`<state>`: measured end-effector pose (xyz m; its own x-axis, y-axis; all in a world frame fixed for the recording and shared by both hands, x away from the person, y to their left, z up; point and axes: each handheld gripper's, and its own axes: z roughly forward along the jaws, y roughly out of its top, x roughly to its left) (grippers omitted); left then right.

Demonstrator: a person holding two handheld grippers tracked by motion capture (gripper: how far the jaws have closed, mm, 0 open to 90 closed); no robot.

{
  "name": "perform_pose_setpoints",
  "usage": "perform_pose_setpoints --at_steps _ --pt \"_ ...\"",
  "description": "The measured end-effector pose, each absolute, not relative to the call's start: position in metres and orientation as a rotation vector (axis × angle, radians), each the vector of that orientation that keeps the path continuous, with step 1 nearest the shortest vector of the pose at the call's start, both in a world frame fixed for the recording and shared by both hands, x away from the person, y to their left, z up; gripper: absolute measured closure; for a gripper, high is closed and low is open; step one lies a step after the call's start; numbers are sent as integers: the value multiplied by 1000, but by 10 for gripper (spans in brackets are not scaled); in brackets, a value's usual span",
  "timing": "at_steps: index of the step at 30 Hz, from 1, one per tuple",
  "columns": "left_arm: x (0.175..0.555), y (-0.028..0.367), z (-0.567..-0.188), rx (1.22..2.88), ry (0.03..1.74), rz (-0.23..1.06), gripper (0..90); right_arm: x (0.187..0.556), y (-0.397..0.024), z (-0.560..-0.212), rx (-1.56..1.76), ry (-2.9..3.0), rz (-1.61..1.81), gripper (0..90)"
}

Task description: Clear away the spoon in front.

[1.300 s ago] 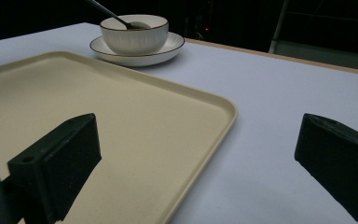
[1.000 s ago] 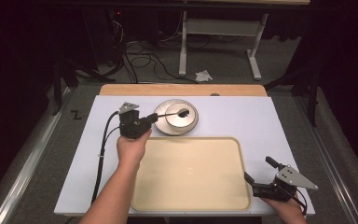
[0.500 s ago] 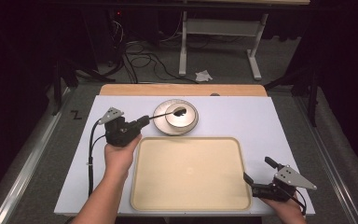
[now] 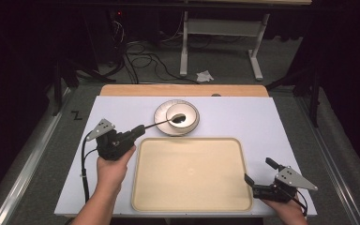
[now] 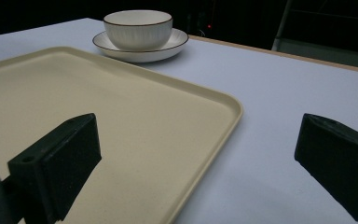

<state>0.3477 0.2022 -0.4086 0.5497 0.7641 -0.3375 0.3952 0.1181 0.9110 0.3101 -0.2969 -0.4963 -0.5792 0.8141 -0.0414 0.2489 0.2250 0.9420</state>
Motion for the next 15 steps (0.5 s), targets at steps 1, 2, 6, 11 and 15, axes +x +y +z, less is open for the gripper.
perform_pose_setpoints --at_steps 1,2,6,11,15 --pt "345 202 -410 1500 1034 356 893 310 -297 -496 975 1960 1354 9" --pt "342 202 -411 1498 1029 348 894 310 -297 -496 975 1960 1355 9" --pt "331 201 -416 1498 1003 324 894 310 -297 -496 974 1958 1355 9" --pt "315 199 -428 1497 980 275 893 309 -297 -497 983 1958 1356 9" --pt "310 199 -436 1493 978 247 894 310 -296 -497 975 1963 1352 8"
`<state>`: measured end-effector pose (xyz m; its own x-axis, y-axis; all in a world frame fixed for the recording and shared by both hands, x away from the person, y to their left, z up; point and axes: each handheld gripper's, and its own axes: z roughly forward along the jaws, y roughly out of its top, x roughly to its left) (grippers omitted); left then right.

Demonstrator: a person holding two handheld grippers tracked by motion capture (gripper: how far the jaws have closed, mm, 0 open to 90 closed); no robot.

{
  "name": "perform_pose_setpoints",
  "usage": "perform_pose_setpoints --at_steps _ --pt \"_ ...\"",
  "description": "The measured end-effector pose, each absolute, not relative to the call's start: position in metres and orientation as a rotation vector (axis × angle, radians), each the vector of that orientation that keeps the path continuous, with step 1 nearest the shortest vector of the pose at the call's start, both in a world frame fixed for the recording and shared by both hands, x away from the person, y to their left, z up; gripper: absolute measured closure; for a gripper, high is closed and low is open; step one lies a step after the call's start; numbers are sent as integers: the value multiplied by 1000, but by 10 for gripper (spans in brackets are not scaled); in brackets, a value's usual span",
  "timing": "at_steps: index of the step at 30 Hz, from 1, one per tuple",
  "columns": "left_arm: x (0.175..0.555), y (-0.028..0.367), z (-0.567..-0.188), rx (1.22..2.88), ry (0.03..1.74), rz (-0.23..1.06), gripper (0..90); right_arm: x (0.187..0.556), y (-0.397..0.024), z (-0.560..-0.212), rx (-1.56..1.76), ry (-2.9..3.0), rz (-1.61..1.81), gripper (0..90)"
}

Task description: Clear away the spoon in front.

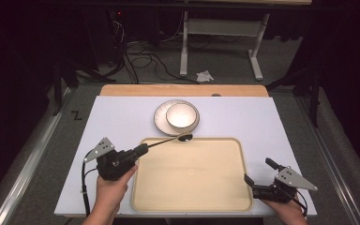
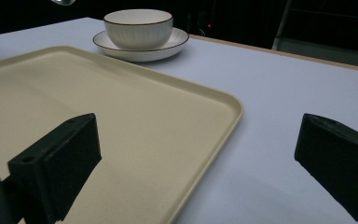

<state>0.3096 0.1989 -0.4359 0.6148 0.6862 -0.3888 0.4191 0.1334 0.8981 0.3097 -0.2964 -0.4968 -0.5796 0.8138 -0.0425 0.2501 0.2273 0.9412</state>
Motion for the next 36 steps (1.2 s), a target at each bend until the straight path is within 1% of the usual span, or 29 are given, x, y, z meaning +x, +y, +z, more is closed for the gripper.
perform_pose_setpoints --at_steps 5,8,13,17,25,36 --pt "301 199 -453 1484 985 195 894 309 -296 -497 977 1965 1351 8" --pt "296 202 -470 1470 1002 145 894 309 -296 -498 979 1964 1352 8" --pt "294 204 -475 1469 1006 121 893 310 -295 -498 981 1969 1352 8" --pt "293 200 -481 1466 1012 73 894 310 -295 -498 982 1970 1354 8" --pt "298 189 -492 1510 1011 0 893 309 -294 -498 978 1974 1347 9" --pt "302 177 -503 1558 1033 -62 892 310 -295 -499 976 1976 1348 9"
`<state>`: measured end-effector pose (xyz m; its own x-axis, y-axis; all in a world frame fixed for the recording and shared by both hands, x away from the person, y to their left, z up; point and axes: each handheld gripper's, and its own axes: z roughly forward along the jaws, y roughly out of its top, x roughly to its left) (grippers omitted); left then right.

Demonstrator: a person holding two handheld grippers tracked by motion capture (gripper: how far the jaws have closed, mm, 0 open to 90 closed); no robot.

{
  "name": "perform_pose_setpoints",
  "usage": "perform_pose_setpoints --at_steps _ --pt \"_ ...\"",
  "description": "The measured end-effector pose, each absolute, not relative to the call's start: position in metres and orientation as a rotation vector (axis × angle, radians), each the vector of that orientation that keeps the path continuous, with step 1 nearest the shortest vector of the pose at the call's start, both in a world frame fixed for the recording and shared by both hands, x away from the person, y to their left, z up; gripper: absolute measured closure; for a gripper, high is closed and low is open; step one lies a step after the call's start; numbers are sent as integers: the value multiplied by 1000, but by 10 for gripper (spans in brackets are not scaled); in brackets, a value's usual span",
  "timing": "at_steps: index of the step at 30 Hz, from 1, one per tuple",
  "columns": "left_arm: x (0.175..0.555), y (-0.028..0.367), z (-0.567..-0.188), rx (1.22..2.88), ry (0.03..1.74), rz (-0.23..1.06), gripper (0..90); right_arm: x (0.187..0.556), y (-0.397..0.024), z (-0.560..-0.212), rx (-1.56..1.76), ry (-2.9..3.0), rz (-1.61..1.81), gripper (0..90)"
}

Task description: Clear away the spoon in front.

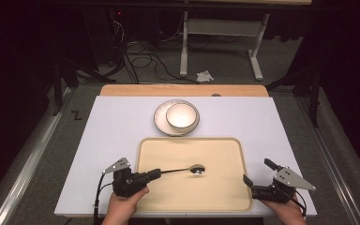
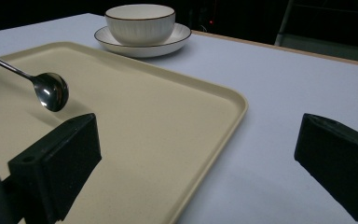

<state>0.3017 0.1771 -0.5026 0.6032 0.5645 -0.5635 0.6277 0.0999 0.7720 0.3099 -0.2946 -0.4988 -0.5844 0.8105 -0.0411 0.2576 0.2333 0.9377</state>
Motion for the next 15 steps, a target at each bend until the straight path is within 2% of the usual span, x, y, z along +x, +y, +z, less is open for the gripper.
perform_pose_setpoints --at_steps 15 --pt "305 180 -511 1558 1090 -80 885 310 -294 -499 981 1981 1347 11"
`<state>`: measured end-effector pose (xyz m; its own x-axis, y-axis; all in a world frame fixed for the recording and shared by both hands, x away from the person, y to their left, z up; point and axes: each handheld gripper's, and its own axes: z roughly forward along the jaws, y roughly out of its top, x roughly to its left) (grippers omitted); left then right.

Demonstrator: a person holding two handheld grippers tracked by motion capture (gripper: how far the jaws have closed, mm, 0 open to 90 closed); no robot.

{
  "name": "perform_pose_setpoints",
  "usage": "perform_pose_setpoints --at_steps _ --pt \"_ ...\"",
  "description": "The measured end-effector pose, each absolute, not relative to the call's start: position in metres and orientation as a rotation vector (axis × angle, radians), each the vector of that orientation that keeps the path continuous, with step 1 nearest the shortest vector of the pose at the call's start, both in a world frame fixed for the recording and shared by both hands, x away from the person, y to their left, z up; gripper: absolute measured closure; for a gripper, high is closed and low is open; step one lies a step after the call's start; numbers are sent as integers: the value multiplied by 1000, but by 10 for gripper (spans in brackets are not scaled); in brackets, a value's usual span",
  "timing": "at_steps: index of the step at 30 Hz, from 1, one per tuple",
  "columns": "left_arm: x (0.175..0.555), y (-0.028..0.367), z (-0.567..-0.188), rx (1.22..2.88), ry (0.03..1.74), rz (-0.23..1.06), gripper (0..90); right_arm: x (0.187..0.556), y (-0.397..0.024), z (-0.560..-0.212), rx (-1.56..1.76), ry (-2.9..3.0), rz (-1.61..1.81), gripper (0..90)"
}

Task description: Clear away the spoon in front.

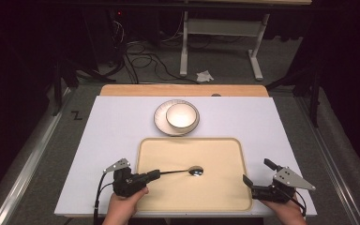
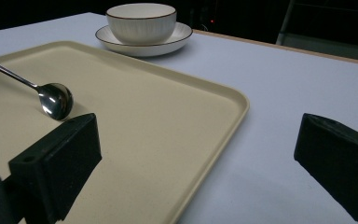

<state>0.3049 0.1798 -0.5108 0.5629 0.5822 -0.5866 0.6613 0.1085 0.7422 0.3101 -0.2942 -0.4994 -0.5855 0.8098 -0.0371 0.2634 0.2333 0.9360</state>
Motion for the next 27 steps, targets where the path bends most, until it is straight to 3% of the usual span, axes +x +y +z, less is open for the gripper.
perform_pose_setpoints --at_steps 15,17,19,24,26,27 --pt "304 186 -511 1571 1133 -52 744 310 -295 -499 987 1976 1350 11" --pt "304 187 -509 1560 1127 -44 649 310 -295 -499 987 1974 1352 11" --pt "304 189 -507 1559 1124 -13 618 310 -295 -499 987 1974 1351 12" --pt "302 188 -505 1600 1123 39 611 310 -295 -498 987 1975 1351 12" --pt "302 185 -504 1671 1131 97 651 310 -295 -498 982 1975 1354 12" --pt "302 180 -505 1767 1140 172 749 310 -295 -498 980 1975 1353 12"
